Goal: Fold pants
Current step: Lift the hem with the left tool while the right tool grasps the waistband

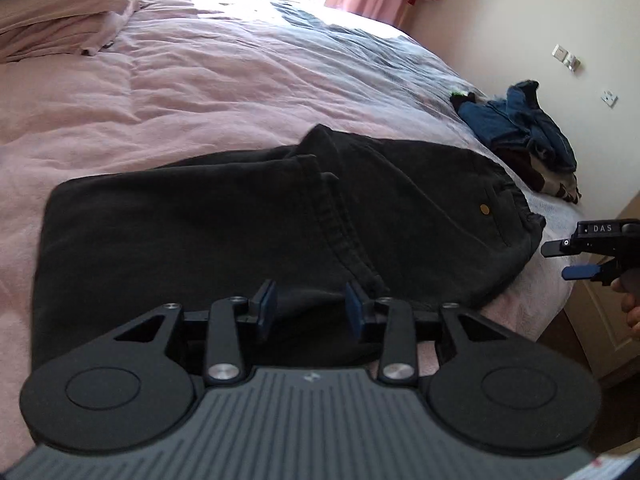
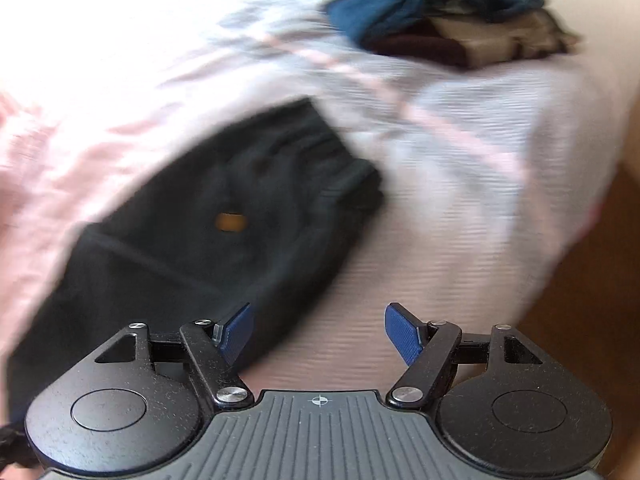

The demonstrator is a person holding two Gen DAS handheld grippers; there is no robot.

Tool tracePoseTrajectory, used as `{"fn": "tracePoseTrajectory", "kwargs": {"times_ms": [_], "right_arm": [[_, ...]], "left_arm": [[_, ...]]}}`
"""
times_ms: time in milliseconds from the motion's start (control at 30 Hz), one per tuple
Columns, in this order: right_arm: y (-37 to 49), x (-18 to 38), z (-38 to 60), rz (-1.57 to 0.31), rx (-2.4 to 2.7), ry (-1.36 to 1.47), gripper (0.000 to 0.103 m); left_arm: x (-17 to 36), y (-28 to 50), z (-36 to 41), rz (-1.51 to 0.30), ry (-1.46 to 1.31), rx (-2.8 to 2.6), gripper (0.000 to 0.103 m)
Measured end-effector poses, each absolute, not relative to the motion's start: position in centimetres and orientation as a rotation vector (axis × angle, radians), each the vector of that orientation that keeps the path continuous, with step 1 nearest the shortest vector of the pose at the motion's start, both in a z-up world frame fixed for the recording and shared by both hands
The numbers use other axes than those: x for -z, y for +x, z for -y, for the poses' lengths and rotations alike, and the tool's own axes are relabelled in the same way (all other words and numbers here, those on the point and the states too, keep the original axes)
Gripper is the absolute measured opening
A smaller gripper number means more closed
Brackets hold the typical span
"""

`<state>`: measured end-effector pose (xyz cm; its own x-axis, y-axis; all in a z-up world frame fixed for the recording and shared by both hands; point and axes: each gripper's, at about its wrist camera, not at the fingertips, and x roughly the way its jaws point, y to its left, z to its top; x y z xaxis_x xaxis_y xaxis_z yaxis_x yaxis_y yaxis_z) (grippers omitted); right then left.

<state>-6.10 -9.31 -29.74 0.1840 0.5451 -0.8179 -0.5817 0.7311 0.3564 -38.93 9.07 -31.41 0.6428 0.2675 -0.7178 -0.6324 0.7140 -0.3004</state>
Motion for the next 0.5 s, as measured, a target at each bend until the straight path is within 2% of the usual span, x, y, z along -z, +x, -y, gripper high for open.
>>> {"fn": "tracePoseTrajectory", "kwargs": {"times_ms": [200,333,400,500], "right_arm": [[-10.8,34.1,3.0,-1.390,-1.151,0.259,0.069],[-13.9,37.8,0.3,-1.565,-1.137,0.337,0.055],[-14.6,38.6,0.1,-1.573,-1.075,0.332,0.051],[-14.8,38.8,0.2,-1.569,-1.053,0.377,0.051]], "left_arm": [[30.8,-43.8,-14.3,-0.734,-0.630,-0.790,0.032],[31.1,-45.1,-15.7,-0.699,-0.688,-0.803,0.032],[31.1,-45.4,-15.6,-0.690,-0.695,-0.806,0.032],[31.1,-45.9,-15.6,-0.675,-0.713,-0.813,0.032]]}}
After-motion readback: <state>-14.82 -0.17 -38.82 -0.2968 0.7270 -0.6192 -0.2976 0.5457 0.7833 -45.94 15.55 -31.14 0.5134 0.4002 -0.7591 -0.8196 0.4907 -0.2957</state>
